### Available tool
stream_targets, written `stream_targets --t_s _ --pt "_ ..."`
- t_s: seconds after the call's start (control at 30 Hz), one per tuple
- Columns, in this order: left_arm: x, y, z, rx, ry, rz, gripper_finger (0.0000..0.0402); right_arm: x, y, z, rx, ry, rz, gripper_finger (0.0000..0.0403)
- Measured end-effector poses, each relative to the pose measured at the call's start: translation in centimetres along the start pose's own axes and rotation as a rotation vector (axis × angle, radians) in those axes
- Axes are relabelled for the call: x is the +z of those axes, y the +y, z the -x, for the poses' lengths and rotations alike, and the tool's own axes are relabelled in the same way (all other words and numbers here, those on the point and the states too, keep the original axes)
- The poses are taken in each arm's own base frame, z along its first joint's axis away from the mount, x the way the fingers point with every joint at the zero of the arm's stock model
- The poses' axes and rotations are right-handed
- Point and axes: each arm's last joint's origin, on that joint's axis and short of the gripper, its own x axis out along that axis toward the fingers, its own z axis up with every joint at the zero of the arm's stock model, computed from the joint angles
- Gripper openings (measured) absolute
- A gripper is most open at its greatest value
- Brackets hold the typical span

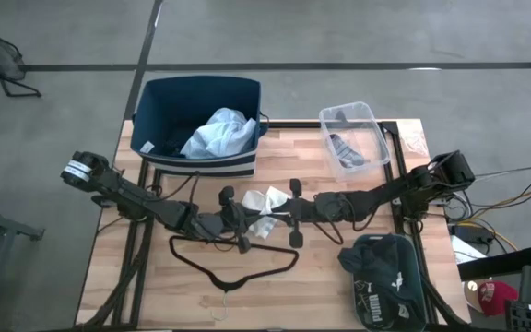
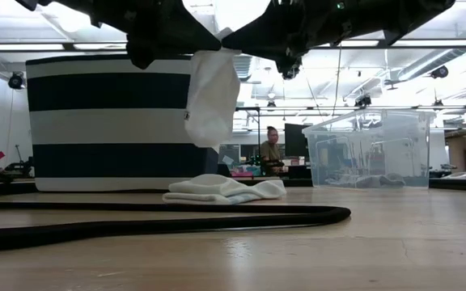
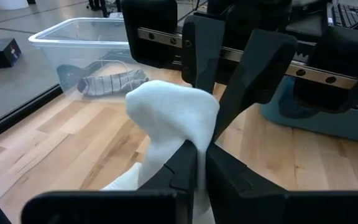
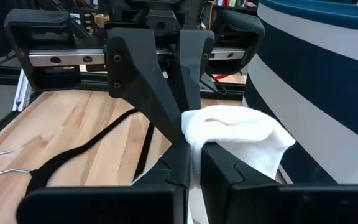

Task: Pick & Place Cloths
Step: Put the left white sock into the transparent bin

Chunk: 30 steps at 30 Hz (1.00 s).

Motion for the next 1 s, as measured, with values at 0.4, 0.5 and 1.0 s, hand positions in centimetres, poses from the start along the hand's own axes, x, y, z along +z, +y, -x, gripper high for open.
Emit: stream_targets --t_s 0.4,0.5,1.0 --pt "0.2 0.0 0.0 0.013 -0.022 0.016 0.0059 0.4 -0.9 1.7 -0.194 0.121 0.010 0.0013" --pt "0.2 0.0 0.0 0.013 -0.022 0.016 0.0059 0.6 -1.3 2.4 -0.253 0.159 0.007 0.0013" --pt "0.2 0.0 0.0 0.013 -0.022 0.017 0.0055 3.9 -4.1 9.3 -0.796 0.200 0.084 0.0013"
